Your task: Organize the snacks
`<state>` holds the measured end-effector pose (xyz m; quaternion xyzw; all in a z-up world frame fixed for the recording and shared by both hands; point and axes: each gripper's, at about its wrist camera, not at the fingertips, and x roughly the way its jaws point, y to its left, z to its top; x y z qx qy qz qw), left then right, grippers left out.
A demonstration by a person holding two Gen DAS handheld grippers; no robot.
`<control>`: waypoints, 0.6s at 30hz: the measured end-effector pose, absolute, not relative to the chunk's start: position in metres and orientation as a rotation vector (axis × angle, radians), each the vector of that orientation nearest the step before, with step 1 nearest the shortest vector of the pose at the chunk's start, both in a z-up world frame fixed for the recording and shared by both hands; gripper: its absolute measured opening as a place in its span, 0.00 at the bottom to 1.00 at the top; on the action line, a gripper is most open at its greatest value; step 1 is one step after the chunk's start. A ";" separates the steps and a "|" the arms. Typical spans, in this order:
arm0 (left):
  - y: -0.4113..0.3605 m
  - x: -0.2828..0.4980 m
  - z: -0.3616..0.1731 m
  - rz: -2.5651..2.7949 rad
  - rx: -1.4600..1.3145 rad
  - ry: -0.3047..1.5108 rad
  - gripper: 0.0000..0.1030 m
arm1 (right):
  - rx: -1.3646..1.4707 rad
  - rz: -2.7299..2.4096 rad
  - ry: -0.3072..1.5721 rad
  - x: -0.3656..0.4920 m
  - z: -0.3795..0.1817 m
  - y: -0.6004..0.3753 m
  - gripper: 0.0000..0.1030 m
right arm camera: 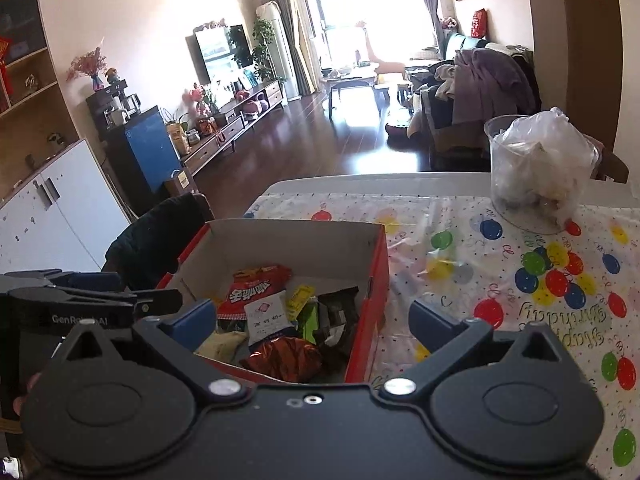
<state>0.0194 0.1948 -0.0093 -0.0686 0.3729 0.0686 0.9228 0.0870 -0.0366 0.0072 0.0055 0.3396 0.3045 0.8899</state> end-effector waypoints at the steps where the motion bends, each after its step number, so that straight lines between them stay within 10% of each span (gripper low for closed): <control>1: 0.195 0.020 -0.010 0.142 -0.142 0.768 1.00 | 0.008 0.635 0.704 0.087 0.007 -0.036 1.00; 18: 0.199 0.022 -0.011 0.158 -0.146 0.773 1.00 | -0.022 0.664 0.698 0.085 0.004 -0.028 1.00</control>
